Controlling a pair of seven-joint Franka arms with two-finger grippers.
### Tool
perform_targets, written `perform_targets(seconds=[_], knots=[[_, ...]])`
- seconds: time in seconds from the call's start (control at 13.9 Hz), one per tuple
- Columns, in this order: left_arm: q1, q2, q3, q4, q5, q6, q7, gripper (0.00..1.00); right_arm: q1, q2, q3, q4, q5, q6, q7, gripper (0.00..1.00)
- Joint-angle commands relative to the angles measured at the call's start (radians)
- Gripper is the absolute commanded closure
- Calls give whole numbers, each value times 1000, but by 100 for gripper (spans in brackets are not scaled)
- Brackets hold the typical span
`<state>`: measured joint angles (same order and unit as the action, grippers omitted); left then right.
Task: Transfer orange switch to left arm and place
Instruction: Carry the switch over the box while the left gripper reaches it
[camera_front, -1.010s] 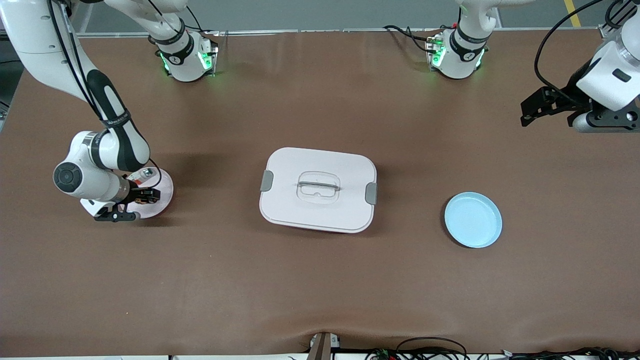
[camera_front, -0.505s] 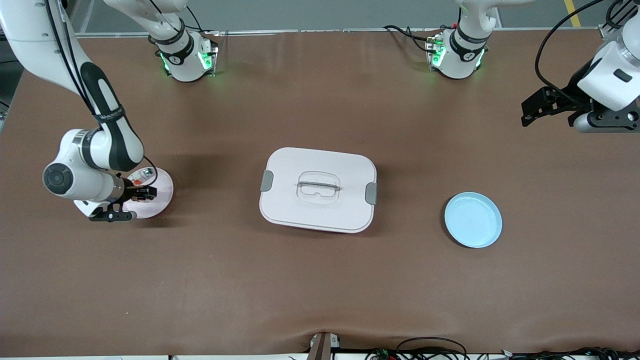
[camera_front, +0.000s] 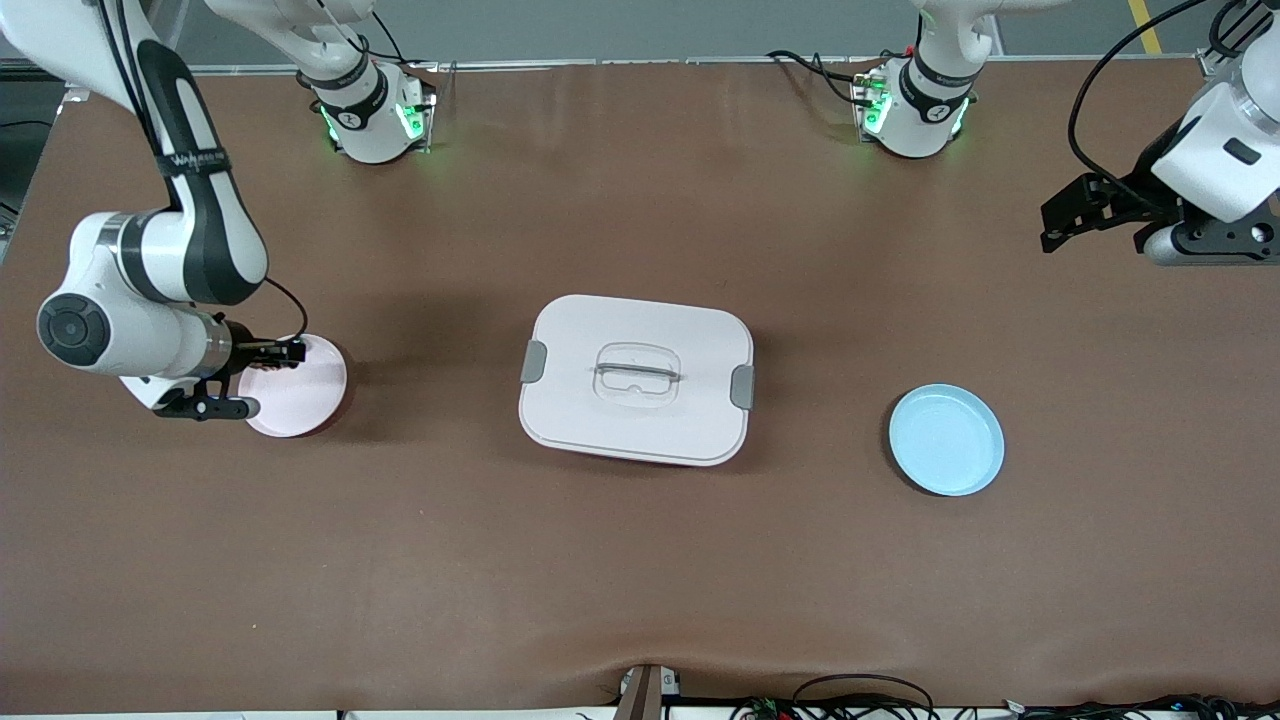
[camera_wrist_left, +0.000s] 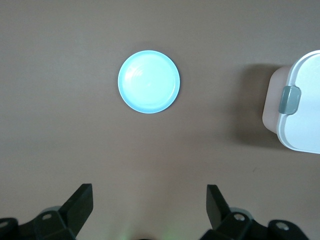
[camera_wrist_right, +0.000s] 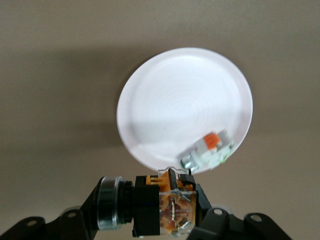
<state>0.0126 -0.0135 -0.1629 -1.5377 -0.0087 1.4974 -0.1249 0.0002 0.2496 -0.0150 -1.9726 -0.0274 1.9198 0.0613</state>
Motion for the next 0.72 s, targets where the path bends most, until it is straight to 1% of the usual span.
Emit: perform_targets(seconds=[0.0, 0.22, 0.29, 0.43, 0.65], knots=[[6, -40, -24, -35, -46, -2, 2, 0, 69, -56, 0, 52, 21, -134, 136, 79], [3, -52, -29, -36, -88, 1, 4, 0, 162, -70, 0, 167, 85, -301, 317, 79], [4, -54, -39, -36, -100, 3, 4, 0, 199, -69, 0, 200, 105, -335, 392, 80], [3, -54, -47, -38, -108, 7, 8, 0, 277, -69, 0, 250, 153, -363, 553, 80], [4, -57, -69, -56, -140, 38, 11, 0, 384, -58, 0, 300, 301, -352, 788, 80]])
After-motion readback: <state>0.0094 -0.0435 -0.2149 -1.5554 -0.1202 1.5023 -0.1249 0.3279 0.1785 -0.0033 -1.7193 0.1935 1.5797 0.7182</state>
